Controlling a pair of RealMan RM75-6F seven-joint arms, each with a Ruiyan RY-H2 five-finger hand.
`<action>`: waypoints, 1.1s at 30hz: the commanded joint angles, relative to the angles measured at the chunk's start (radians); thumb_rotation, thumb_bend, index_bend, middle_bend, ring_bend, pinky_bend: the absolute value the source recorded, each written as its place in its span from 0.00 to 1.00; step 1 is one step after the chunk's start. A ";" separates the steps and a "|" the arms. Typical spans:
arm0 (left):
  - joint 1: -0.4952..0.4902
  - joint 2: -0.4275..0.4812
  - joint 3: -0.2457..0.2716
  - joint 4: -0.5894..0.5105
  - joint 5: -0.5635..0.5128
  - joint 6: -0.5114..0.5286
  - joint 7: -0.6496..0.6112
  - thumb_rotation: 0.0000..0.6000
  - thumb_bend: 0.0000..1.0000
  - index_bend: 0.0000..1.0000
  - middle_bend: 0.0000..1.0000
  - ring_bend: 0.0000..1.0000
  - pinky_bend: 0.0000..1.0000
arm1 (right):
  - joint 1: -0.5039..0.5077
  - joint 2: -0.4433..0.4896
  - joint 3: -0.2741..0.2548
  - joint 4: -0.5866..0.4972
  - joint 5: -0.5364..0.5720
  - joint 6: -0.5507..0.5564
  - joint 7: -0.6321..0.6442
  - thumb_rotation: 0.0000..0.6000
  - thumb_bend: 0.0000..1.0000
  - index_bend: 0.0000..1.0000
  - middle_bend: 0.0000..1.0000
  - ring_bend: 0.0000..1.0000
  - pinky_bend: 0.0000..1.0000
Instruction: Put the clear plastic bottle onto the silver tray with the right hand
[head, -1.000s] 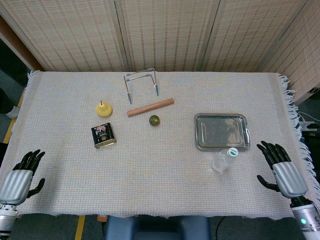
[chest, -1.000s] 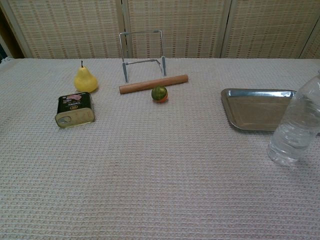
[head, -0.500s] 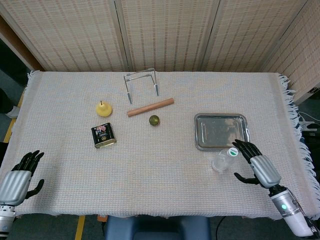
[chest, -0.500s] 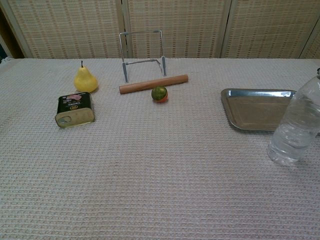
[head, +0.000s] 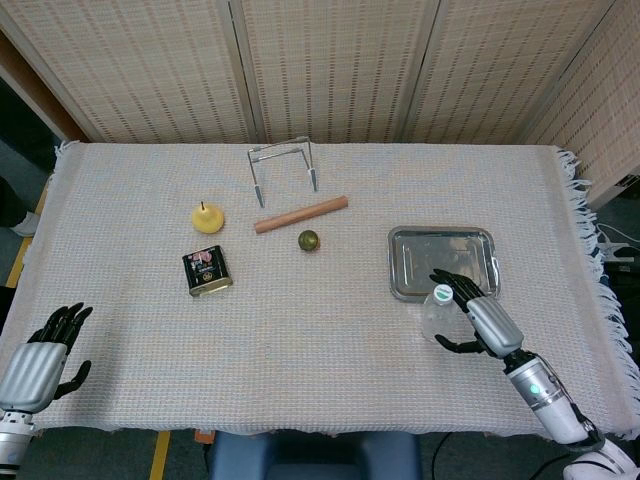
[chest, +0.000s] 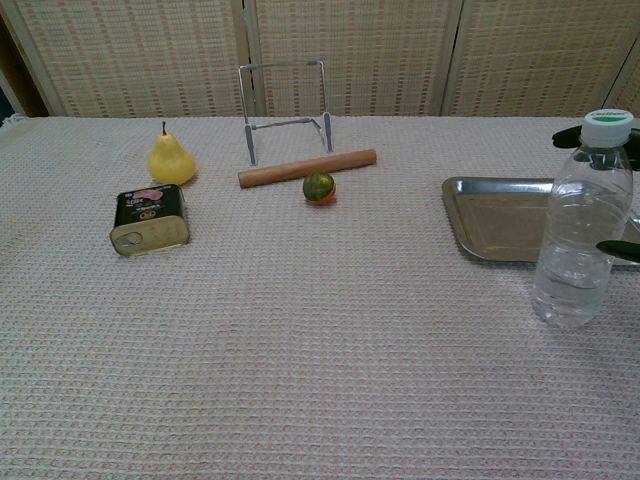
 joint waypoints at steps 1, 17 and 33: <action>-0.001 0.001 -0.001 0.000 -0.004 -0.002 -0.001 1.00 0.41 0.04 0.00 0.01 0.29 | 0.005 -0.022 0.009 0.021 0.018 0.005 0.014 1.00 0.03 0.16 0.10 0.01 0.13; -0.004 0.004 0.001 -0.003 -0.006 -0.010 -0.003 1.00 0.41 0.04 0.00 0.01 0.29 | 0.000 -0.046 0.040 0.022 0.078 0.046 -0.032 1.00 0.04 0.62 0.49 0.34 0.50; -0.007 0.003 0.005 -0.009 -0.004 -0.016 0.008 1.00 0.42 0.04 0.00 0.01 0.29 | 0.008 -0.025 0.155 -0.036 0.202 0.087 -0.177 1.00 0.04 0.63 0.49 0.34 0.50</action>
